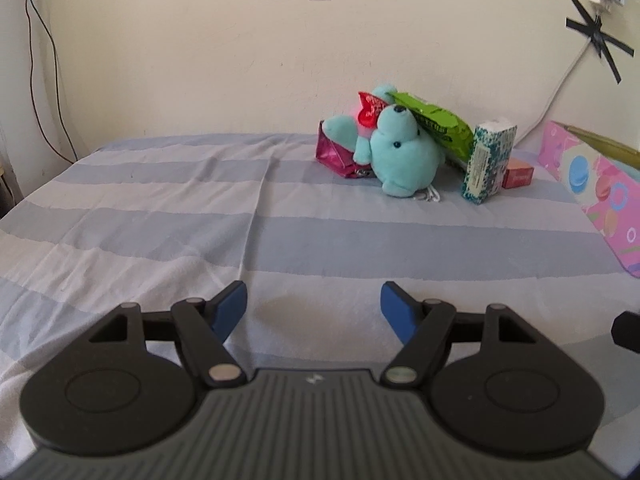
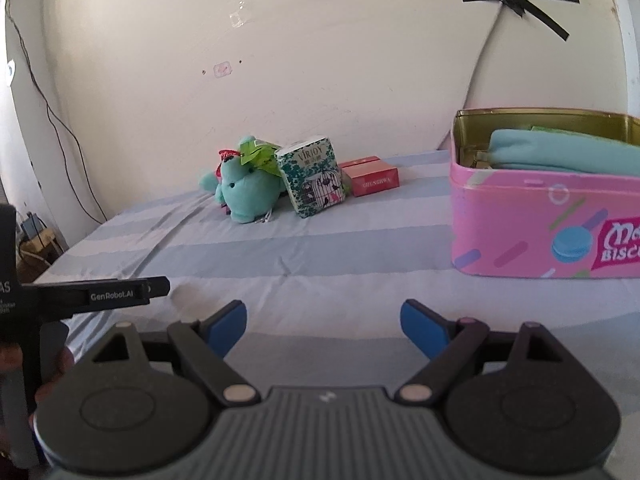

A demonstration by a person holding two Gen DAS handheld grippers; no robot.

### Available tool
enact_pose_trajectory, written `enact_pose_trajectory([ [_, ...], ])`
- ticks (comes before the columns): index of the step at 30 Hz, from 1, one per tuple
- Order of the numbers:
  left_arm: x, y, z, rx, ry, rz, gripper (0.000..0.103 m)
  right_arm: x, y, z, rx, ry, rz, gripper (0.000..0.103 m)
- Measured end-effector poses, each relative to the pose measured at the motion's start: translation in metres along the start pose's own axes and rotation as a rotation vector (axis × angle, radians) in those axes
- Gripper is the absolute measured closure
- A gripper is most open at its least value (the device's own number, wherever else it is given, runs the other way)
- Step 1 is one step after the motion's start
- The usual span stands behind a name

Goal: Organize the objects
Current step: 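Move the right tool toward the green snack bag beside the teal plush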

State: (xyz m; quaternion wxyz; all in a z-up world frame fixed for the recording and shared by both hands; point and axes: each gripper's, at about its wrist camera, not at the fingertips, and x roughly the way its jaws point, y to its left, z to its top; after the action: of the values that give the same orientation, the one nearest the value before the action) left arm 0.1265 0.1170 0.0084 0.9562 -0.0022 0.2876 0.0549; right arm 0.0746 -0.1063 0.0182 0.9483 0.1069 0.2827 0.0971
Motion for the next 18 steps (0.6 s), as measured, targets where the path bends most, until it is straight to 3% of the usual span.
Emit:
enact_pose_trajectory([
  [18,-0.0038,0.0063,-0.0008,-0.034,-0.024,-0.060,0.025,0.0007,0.0056,-0.0018,-0.021,-0.001,-0.009,0.012],
])
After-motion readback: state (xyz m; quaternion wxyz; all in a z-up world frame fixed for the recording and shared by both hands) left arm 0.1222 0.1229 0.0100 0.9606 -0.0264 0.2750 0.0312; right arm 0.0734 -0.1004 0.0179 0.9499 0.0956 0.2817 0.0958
